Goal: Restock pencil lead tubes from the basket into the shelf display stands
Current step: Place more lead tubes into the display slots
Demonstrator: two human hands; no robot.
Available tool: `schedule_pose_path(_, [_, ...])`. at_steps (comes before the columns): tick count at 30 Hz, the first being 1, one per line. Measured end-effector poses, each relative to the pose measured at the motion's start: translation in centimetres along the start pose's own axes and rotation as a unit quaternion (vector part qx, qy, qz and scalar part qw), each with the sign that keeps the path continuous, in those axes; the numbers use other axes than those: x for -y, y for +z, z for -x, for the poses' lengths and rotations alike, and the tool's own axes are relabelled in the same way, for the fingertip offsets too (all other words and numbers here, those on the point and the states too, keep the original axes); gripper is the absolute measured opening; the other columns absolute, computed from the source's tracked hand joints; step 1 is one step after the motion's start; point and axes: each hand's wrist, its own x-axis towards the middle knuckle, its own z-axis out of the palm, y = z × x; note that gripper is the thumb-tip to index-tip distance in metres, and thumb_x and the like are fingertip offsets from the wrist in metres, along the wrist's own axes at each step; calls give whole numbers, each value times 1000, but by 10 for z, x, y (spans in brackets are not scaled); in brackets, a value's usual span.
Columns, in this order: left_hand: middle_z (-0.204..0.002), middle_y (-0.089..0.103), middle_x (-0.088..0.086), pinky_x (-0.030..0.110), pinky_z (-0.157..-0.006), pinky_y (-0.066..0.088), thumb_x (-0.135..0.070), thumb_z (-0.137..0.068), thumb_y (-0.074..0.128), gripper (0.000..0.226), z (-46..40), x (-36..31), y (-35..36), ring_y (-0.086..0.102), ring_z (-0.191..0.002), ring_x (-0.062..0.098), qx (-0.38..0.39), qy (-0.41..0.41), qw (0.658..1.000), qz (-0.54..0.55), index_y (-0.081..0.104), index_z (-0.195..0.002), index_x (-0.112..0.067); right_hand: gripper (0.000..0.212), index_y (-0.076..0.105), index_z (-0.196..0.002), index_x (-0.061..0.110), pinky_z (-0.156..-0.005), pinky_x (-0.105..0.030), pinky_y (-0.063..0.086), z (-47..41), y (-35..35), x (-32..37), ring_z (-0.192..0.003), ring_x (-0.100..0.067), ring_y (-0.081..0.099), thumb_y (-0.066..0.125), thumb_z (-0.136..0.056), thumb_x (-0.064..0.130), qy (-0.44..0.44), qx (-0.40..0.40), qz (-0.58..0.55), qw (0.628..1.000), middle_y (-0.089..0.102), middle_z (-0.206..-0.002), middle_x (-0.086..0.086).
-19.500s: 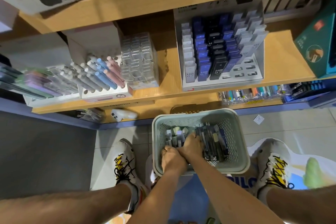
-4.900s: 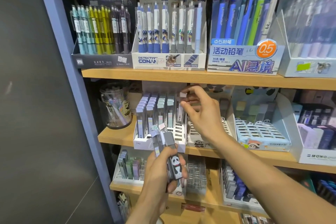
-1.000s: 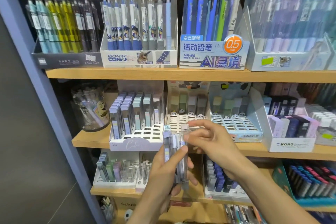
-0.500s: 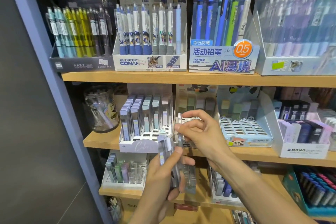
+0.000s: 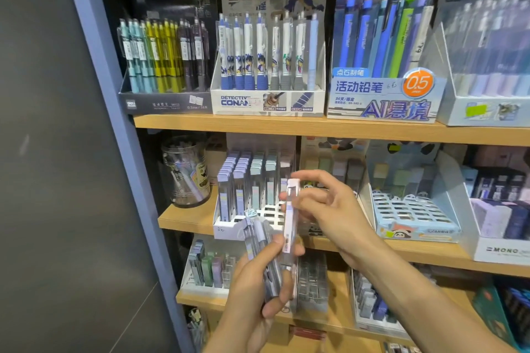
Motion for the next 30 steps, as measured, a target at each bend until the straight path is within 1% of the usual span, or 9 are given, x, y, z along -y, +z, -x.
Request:
schedule_pose_path(3, [-102,75,23,16,-29,21,-28,-95,70,36,-2,1,-3,36,-33,16,-29,41,998,-34,61,-120,-4,37,65,-121,22,-88,-35,59,-1,-1,0,-92,-13,75,65,-94,-2,5,11,12,1000,79,-92,-7])
schedule_pose_path(7, [-102,79,14,17,-32,21,-30,-97,67,36,-4,2,-3,40,-35,17,-55,72,993,-81,59,-118,-1,40,67,-121,23,-83,-45,63,-7,-4,3,-75,-23,73,75,-88,2,-32,-12,75,997,75,-84,-11])
schedule_pose_path(11, [-93,79,8,17,-34,21,-33,-97,67,38,-7,1,-4,40,-37,20,-94,75,989,-84,60,-116,-1,33,62,-115,24,-73,-25,60,-24,-9,10,-80,-9,71,76,-89,8,-166,-142,152,964,73,-86,3])
schedule_pose_path(15, [-78,63,9,19,-34,19,-33,-99,66,36,-9,2,-5,33,-37,19,-102,73,990,-69,56,-117,-4,30,60,-114,26,-74,-24,60,-34,-6,-3,-87,-7,70,75,-92,12,-226,-125,203,945,70,-92,8])
schedule_pose_path(20, [-67,53,8,20,-37,15,-28,-99,65,31,-7,0,-7,31,-37,15,-79,65,995,-10,39,-109,-44,30,60,-116,24,-77,-27,61,-39,-6,-12,-90,-6,69,74,-93,11,-258,-116,229,931,69,-95,10])
schedule_pose_path(22, [-67,53,8,19,-36,16,-28,-96,67,32,-8,1,-9,32,-37,16,-67,72,995,2,43,-116,-39,31,60,-116,24,-77,-27,62,-39,-7,-12,-90,-6,69,74,-93,11,-255,-111,232,932,70,-95,10])
schedule_pose_path(26, [-75,54,13,18,-34,19,-29,-93,71,81,-12,10,-15,36,-38,18,-66,58,995,-46,24,-157,-11,32,60,-114,28,-76,-30,62,-39,-12,-11,-89,-9,69,76,-91,14,-248,-101,233,935,70,-94,8])
schedule_pose_path(28, [-79,55,16,18,-33,21,-27,-92,71,71,-9,8,-14,39,-40,20,-50,57,996,-45,35,-148,-2,31,61,-113,29,-76,-31,62,-40,-14,-12,-89,-10,69,77,-91,14,-243,-95,234,937,70,-92,6])
schedule_pose_path(30, [-79,56,16,18,-32,20,-23,-93,68,33,-8,5,-11,40,-40,20,-30,67,996,-49,54,-114,-2,32,61,-112,29,-76,-30,62,-40,-12,-14,-88,-8,69,77,-90,13,-240,-85,252,934,70,-91,8])
